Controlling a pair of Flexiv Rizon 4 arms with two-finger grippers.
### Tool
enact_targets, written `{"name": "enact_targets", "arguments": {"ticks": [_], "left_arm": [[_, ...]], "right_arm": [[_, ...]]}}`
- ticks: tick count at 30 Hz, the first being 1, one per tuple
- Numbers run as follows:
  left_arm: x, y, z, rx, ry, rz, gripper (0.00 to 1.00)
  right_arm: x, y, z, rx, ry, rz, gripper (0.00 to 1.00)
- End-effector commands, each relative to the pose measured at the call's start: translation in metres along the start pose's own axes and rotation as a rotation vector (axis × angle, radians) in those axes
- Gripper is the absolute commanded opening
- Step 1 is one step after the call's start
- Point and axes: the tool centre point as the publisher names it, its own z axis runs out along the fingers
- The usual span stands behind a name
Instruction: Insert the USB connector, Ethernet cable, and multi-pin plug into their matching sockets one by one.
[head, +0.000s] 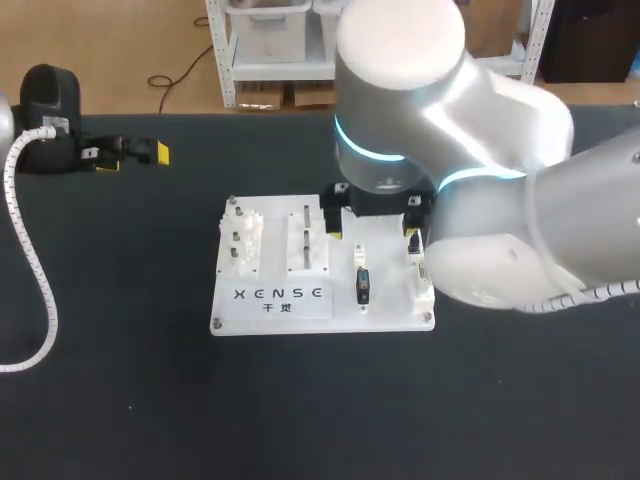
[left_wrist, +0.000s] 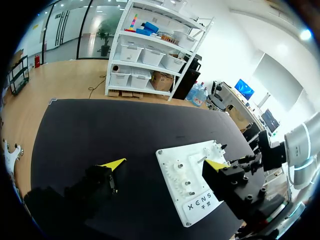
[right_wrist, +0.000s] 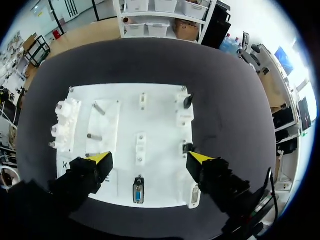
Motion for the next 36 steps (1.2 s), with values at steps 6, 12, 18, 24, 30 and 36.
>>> {"name": "enact_targets", "arguments": {"ticks": [6, 12, 18, 24, 30, 36], "left_arm": [[0.000, 0.000, 0.000, 0.000, 0.000, 0.000, 1.00], [0.000, 0.000, 0.000, 0.000, 0.000, 0.000, 1.00], [0.000, 0.000, 0.000, 0.000, 0.000, 0.000, 1.00], [0.000, 0.000, 0.000, 0.000, 0.000, 0.000, 1.00], [0.000, 0.000, 0.000, 0.000, 0.000, 0.000, 1.00], [0.000, 0.000, 0.000, 0.000, 0.000, 0.000, 1.00]], "right_arm": [[0.032, 0.010, 0.013, -0.023, 0.118, 0.020, 1.00], [0.045, 0.016, 0.025, -0.049, 0.207, 0.039, 0.98], [0.051, 0.019, 0.029, -0.053, 0.228, 0.033, 0.61], [0.055, 0.017, 0.030, -0.053, 0.241, 0.036, 0.45], [0.058, 0.015, 0.029, -0.051, 0.249, 0.034, 0.42], [0.059, 0.013, 0.030, -0.045, 0.253, 0.036, 0.36]]}}
